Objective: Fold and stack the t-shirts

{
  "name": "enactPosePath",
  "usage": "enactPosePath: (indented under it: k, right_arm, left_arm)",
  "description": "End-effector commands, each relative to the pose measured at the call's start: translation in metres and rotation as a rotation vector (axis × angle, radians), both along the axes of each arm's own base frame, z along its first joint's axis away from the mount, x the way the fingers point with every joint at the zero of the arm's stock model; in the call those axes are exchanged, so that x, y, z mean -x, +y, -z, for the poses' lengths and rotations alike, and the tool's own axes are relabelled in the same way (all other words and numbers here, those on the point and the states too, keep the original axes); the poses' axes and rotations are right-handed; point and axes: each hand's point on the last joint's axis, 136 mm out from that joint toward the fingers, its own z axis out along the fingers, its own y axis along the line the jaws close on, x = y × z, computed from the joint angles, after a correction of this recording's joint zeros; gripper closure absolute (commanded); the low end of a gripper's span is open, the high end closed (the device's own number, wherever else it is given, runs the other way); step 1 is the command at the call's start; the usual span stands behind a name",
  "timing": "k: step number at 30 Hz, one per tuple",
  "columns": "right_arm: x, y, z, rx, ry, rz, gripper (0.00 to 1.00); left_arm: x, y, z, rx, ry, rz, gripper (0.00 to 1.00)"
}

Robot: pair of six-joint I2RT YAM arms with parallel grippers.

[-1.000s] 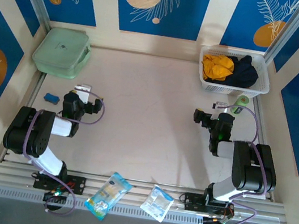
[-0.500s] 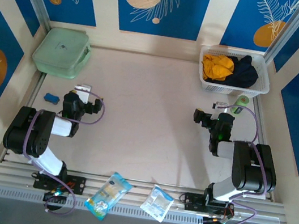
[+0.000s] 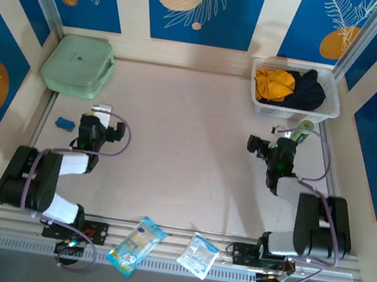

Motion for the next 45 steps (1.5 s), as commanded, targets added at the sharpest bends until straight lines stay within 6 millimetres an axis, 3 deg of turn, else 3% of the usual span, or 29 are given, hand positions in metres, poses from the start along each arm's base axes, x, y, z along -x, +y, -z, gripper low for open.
enactPosePath:
  k: [1, 5, 8, 10, 12, 16, 23, 32, 39, 45]
  right_arm:
    - [0.008, -0.015, -0.049, -0.020, 0.090, 0.127, 0.07]
    - [0.005, -0.026, -0.095, -0.039, 0.161, 0.191, 0.12]
    - [-0.011, -0.036, -0.114, -0.102, 0.260, 0.208, 0.13]
    - [-0.028, -0.042, -0.115, -0.136, 0.341, 0.209, 0.15]
    - [-0.049, -0.046, -0.112, -0.162, 0.413, 0.213, 0.15]
    - [-0.098, -0.040, -0.088, -0.193, 0.532, 0.158, 0.15]
    - [-0.165, -0.042, -0.050, -0.191, 0.542, 0.124, 0.16]
    - [-0.206, -0.037, -0.016, -0.208, 0.520, 0.073, 0.18]
    - [-0.227, -0.035, -0.027, -0.245, 0.427, 0.073, 0.22]
    - [-0.244, -0.033, -0.032, -0.300, 0.377, 0.085, 0.37]
  left_arm:
    - [0.006, 0.027, -0.061, 0.065, -0.053, -0.247, 0.01]
    - [0.019, 0.023, -0.095, 0.220, 0.019, -0.289, 0.00]
    - [0.025, 0.004, -0.107, 0.296, 0.075, -0.200, 0.01]
    - [0.032, 0.000, -0.109, 0.317, 0.121, -0.193, 0.01]
    - [0.038, -0.003, -0.109, 0.319, 0.163, -0.177, 0.01]
    - [0.045, -0.013, -0.108, 0.328, 0.229, -0.129, 0.01]
    - [0.047, -0.037, -0.099, 0.387, 0.315, -0.029, 0.01]
    - [0.050, -0.041, -0.097, 0.387, 0.304, -0.003, 0.00]
    - [0.052, -0.039, -0.098, 0.365, 0.291, -0.007, 0.00]
    - [0.051, -0.036, -0.091, 0.354, 0.305, -0.023, 0.00]
